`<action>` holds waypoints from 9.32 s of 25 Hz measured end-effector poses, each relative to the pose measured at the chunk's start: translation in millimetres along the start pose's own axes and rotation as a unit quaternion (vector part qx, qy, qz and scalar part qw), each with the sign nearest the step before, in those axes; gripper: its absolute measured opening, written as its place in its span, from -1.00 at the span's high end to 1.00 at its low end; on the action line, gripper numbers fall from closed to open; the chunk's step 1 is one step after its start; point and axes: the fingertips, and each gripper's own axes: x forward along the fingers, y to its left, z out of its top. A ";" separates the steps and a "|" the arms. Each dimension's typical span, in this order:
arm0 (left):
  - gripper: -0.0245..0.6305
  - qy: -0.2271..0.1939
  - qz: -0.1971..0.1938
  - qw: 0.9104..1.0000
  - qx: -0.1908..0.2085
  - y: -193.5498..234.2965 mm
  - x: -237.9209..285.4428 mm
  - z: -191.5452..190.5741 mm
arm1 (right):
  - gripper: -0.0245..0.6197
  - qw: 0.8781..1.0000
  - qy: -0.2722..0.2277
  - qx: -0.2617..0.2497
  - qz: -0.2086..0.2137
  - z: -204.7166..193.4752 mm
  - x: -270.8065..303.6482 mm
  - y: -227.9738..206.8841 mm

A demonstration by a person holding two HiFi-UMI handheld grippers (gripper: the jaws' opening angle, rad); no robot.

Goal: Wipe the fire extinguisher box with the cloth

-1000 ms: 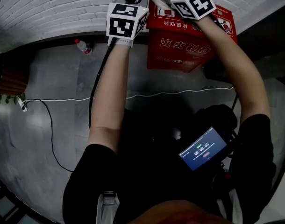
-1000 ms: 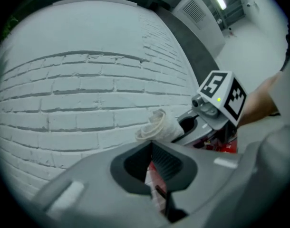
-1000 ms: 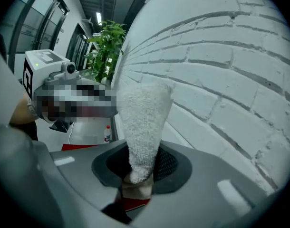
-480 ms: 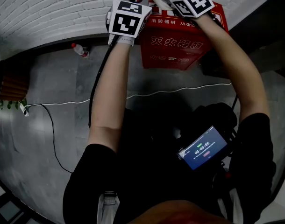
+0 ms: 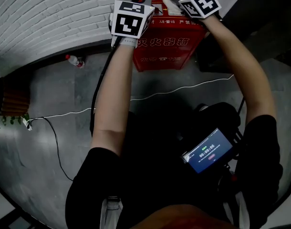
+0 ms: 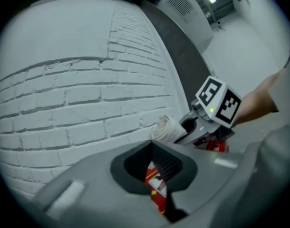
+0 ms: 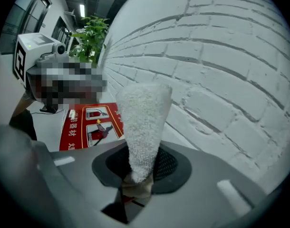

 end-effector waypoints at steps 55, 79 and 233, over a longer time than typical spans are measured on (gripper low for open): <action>0.92 0.078 0.037 0.996 -0.023 -2.8 -59.8 -63.6 | 0.64 0.998 -0.025 -0.009 0.053 45.9 13.3 124.6; 0.92 0.049 -0.033 0.998 -0.029 -127.0 -5.3 -33.9 | 0.64 0.997 0.001 0.059 -0.040 -76.4 -89.2 4.0; 0.92 0.121 -0.023 0.984 -0.131 -314.0 106.8 -386.1 | 0.63 0.894 0.222 -0.386 0.040 -549.5 169.4 149.6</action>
